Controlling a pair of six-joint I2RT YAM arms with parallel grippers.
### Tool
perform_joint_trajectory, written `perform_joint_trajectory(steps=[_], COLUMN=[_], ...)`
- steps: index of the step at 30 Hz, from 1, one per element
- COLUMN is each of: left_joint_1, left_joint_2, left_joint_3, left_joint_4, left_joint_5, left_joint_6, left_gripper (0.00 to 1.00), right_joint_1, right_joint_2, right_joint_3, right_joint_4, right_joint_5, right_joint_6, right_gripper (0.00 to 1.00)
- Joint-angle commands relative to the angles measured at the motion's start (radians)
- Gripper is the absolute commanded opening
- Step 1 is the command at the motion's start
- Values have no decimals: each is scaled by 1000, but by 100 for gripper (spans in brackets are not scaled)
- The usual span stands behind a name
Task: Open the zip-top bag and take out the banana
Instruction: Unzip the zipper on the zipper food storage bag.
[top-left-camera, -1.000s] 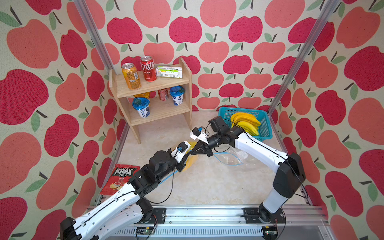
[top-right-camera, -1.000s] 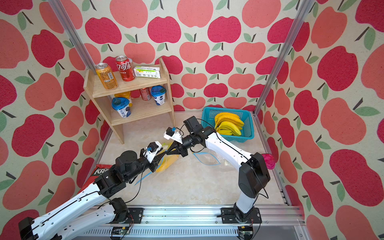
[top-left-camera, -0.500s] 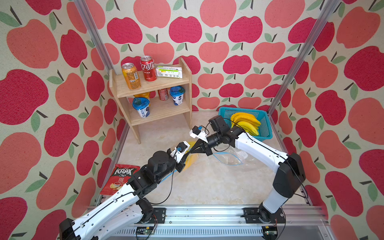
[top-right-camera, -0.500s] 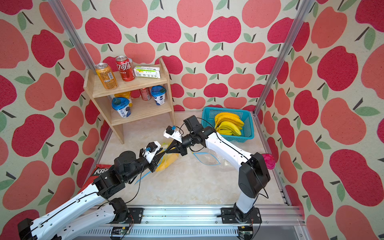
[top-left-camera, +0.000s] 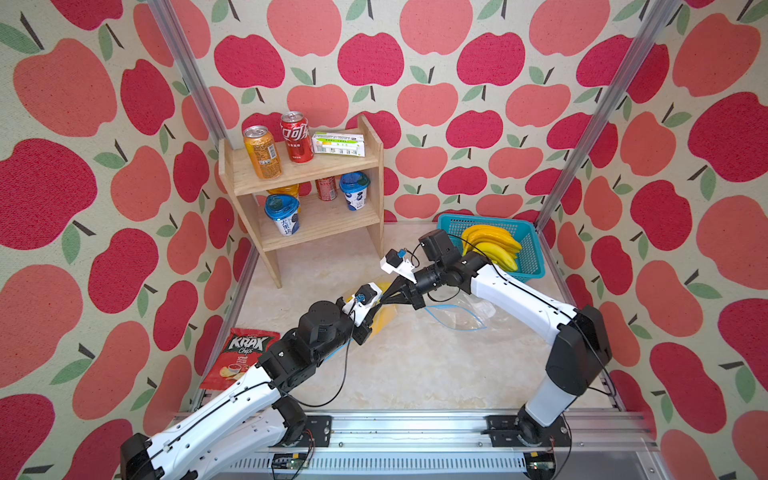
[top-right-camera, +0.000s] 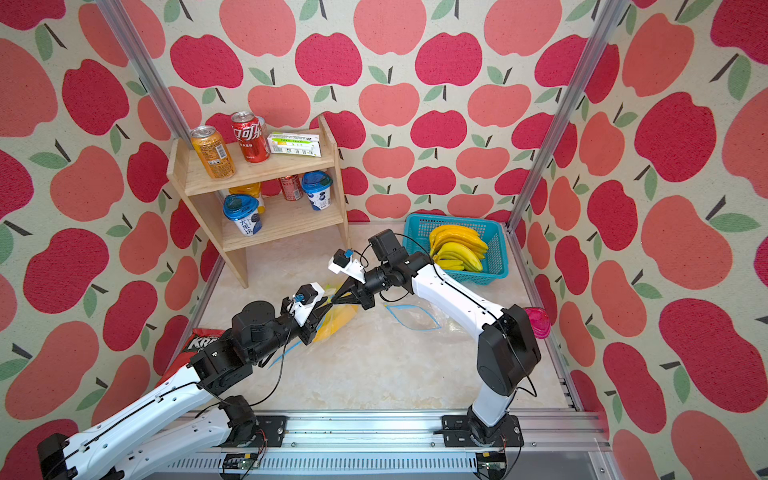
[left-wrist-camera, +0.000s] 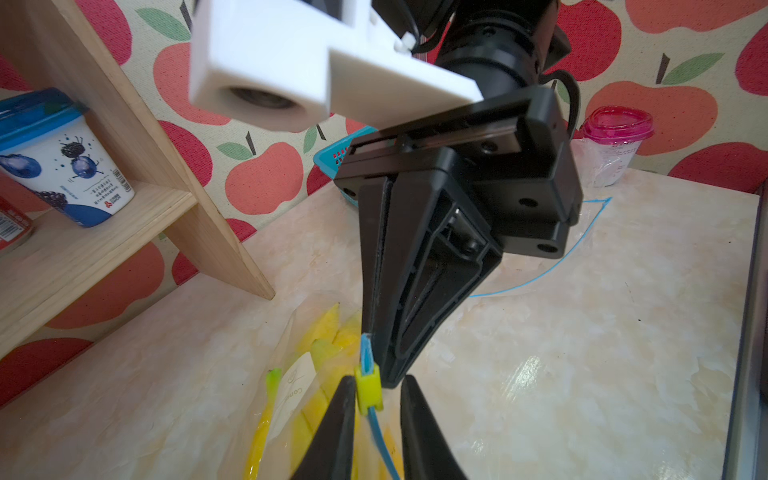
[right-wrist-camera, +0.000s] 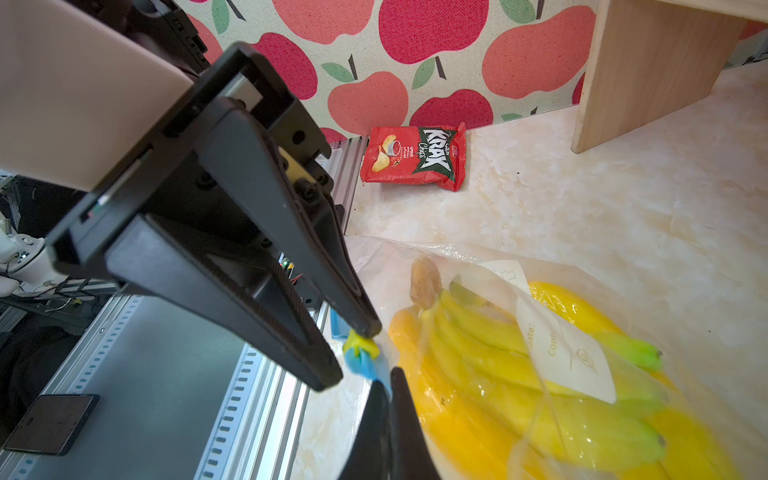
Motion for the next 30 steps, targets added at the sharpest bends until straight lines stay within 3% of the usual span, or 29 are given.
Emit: perform_joint_trajectory(steps=[1, 30], left_joint_1=[5, 6], left_joint_2=[5, 13], left_joint_3=[4, 11], left_joint_4=[13, 16], left_joint_5=[2, -20], left_joint_6=[-12, -4], left_gripper=[22, 17], right_joint_1=[-3, 5], right_joint_2=[-12, -6], right_joint_3=[2, 1], right_joint_4=[-2, -30], right_joint_5=[-29, -31], right_joint_6=[4, -4], right_gripper=[0, 0])
